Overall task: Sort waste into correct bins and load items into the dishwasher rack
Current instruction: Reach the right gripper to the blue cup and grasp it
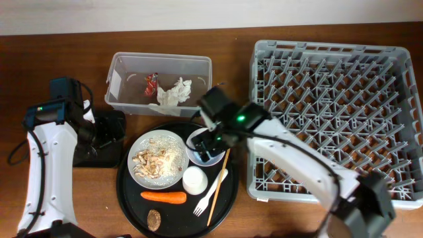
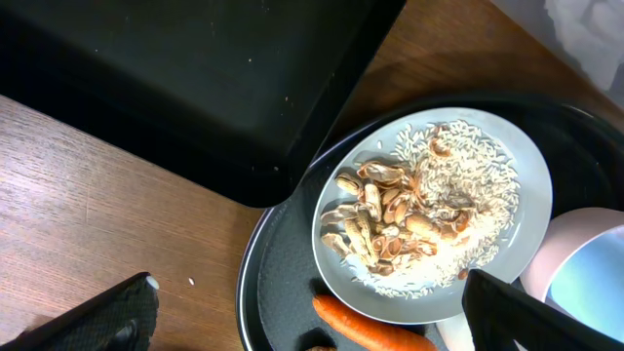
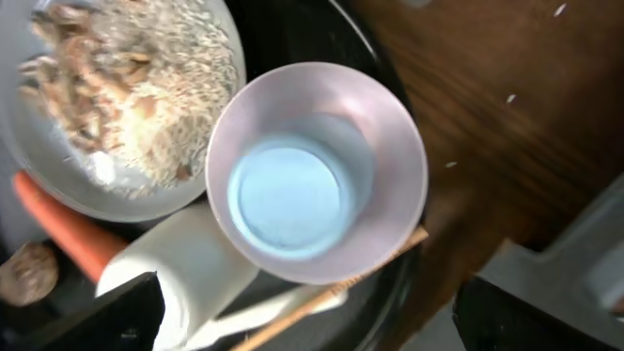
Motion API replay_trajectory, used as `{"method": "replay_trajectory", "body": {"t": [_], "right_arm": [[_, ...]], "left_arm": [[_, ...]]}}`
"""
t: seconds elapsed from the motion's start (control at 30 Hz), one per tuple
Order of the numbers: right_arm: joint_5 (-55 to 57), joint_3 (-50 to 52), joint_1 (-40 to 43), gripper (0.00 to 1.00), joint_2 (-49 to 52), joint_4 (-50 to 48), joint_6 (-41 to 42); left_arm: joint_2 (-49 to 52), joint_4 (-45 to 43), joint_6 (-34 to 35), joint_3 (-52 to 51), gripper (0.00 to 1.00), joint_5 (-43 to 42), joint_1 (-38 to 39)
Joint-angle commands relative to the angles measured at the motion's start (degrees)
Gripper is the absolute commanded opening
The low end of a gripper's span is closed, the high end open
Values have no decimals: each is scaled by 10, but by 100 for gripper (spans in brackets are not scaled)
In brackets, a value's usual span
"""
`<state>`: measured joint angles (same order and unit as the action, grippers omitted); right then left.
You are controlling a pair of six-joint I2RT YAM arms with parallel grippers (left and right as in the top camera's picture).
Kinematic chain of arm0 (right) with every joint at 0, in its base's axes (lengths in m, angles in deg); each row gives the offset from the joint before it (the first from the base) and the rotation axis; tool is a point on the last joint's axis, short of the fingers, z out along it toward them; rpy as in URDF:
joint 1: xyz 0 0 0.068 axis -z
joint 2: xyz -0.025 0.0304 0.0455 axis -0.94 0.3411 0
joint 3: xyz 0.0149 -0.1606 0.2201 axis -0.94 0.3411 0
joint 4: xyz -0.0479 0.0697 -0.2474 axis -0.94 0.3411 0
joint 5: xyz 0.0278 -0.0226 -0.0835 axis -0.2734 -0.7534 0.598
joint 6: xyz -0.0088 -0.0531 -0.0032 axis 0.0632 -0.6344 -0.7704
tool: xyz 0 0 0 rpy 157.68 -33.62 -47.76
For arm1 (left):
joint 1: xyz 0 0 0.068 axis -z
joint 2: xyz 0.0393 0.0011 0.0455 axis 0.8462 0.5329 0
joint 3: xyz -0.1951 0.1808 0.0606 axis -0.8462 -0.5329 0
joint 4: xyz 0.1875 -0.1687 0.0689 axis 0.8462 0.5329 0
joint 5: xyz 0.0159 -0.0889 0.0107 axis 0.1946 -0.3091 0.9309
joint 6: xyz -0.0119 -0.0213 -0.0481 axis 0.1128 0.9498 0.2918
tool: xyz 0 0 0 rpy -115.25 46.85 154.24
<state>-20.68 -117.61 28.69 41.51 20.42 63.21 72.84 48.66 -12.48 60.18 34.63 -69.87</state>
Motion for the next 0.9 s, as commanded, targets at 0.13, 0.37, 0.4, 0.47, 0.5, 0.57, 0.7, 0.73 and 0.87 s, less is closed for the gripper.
{"method": "replay_trajectory", "body": {"t": [0.13,0.37,0.4,0.47,0.5,0.57,0.7,0.73,0.87], "right_arm": [[84,-10,-44,99,86,-46,56],[84,-10,-44,91,114,-67,58],[84,-10,-44,89,114,-70,58],[84,-10,-44,83,114,-71,58],[84,-10,-44,81,114,-71,58],[83,-10,-44,78,114,-71,58],[79,-9,-44,72,114,-69,71],[79,-10,-44,71,114,-68,71],[79,-10,-44,66,114,-63,73]], "left_arm": [[0,-1,-7,-3,99,2,-2],[0,-1,-7,-3,99,2,-2],[0,-1,-7,-3,99,2,-2],[0,-1,-7,-3,99,2,-2],[0,-1,-7,-3,99,2,-2],[0,-1,-7,-3,99,2,-2],[0,-1,-7,-3,99,2,-2],[0,-1,-7,-3,99,2,-2],[0,-1,-7,-3,99,2,-2]]}}
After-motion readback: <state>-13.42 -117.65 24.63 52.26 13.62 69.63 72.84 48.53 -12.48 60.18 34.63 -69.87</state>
